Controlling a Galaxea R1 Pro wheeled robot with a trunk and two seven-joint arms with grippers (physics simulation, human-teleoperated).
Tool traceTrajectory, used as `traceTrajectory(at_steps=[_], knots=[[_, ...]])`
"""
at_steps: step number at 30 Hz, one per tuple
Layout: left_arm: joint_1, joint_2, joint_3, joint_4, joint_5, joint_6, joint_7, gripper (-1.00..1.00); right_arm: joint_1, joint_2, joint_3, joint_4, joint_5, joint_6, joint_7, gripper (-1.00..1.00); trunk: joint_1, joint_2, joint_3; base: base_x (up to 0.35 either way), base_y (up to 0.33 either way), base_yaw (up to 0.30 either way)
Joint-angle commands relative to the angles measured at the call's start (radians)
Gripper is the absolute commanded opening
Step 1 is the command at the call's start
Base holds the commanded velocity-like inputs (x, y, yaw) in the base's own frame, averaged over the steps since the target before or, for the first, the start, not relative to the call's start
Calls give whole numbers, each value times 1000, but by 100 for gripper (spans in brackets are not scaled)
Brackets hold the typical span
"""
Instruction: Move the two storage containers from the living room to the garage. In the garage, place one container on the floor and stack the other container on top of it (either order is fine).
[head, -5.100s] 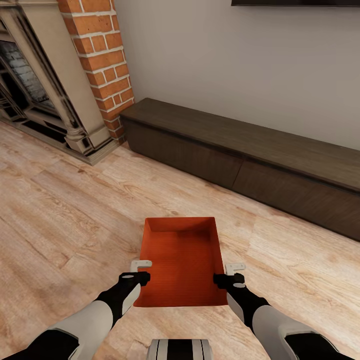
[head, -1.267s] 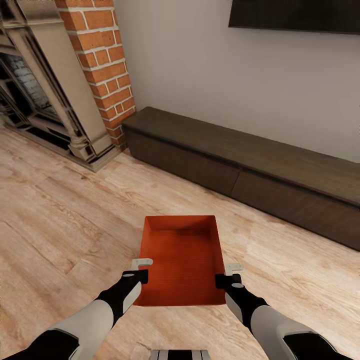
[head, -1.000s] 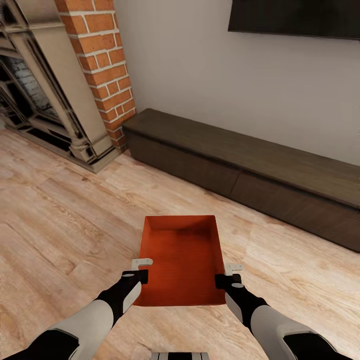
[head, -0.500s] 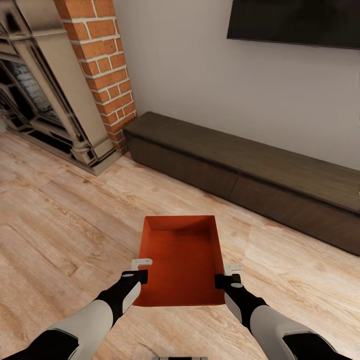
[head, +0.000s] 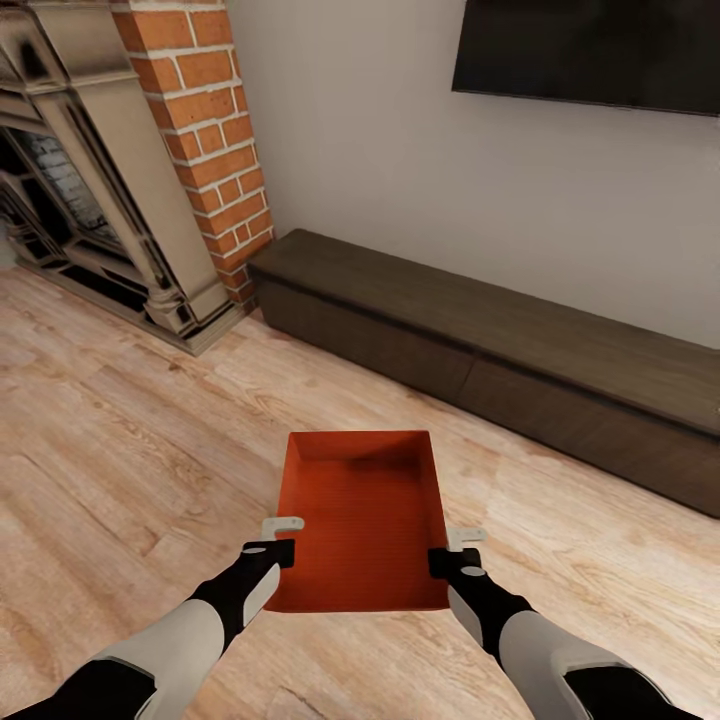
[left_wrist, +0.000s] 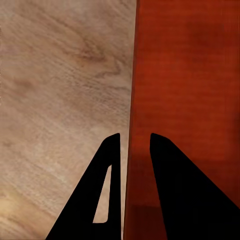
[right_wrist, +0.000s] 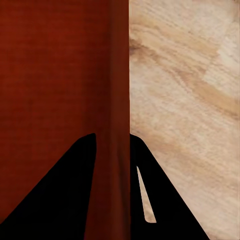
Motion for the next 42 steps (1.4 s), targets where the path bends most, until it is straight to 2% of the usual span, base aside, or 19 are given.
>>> traceTrajectory(at_steps=[1, 42], knots=[[0, 3, -1, -1, -5, 8, 23, -100, -1, -1, 4, -1, 1, -1, -1, -100, -4, 7, 3, 0, 0, 0], [0, 4, -1, -2, -5, 8, 23, -100, -1, -2, 4, -1, 1, -3, -1, -100, -161, 294, 131, 0, 0, 0]])
